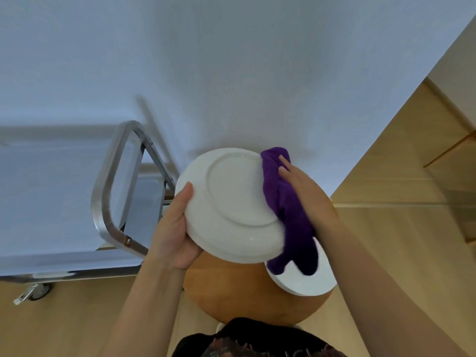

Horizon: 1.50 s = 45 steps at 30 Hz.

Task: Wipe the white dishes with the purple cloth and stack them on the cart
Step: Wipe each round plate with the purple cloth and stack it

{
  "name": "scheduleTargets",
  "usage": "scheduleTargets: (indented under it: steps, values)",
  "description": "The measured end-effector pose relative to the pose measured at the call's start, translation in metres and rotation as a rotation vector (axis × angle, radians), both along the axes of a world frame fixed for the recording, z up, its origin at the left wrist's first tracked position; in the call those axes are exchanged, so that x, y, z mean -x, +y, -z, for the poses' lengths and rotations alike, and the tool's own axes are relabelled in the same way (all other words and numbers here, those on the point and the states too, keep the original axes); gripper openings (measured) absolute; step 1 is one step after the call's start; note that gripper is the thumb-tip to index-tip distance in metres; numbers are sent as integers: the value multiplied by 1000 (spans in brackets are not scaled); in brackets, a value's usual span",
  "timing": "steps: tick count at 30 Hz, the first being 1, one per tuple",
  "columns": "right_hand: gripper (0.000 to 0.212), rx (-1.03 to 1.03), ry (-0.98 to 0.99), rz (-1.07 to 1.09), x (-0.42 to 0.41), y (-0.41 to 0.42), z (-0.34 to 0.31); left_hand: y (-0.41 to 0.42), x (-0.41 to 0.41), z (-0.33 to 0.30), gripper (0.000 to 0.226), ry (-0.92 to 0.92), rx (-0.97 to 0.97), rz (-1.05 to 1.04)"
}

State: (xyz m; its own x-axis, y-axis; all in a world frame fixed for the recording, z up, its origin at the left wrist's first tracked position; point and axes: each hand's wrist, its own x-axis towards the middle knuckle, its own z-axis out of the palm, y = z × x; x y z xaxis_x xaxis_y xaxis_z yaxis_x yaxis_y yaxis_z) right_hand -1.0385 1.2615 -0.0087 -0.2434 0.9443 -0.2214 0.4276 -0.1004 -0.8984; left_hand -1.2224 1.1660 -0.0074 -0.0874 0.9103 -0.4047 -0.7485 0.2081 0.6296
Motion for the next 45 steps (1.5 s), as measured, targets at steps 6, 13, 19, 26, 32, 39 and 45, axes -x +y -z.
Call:
scheduleTargets:
  steps: [6, 13, 19, 26, 32, 39, 45]
  values:
    - [47, 53, 50, 133, 23, -35, 14, 2, -25, -8, 46, 77, -41, -112]
    - [56, 145, 119, 278, 42, -51, 15, -2, -57, -2, 31, 241, -43, -207]
    - [53, 37, 171, 188, 54, -66, 16, -2, -77, -5, 27, 544, -138, -133]
    - [31, -51, 348, 240, 65, -81, 1, 1, -59, 14, 19, 609, -65, -142]
    - [14, 184, 605, 557, 31, -22, -3, -4, -35, 10, 34, 617, 17, -136]
    - [45, 477, 532, 46, 56, -23, -11, -10, -39, 21, 24, 1113, -191, 223]
    - [36, 333, 408, 129, 45, -26, 4, 2, -23, 28, 66, 1932, -195, 656]
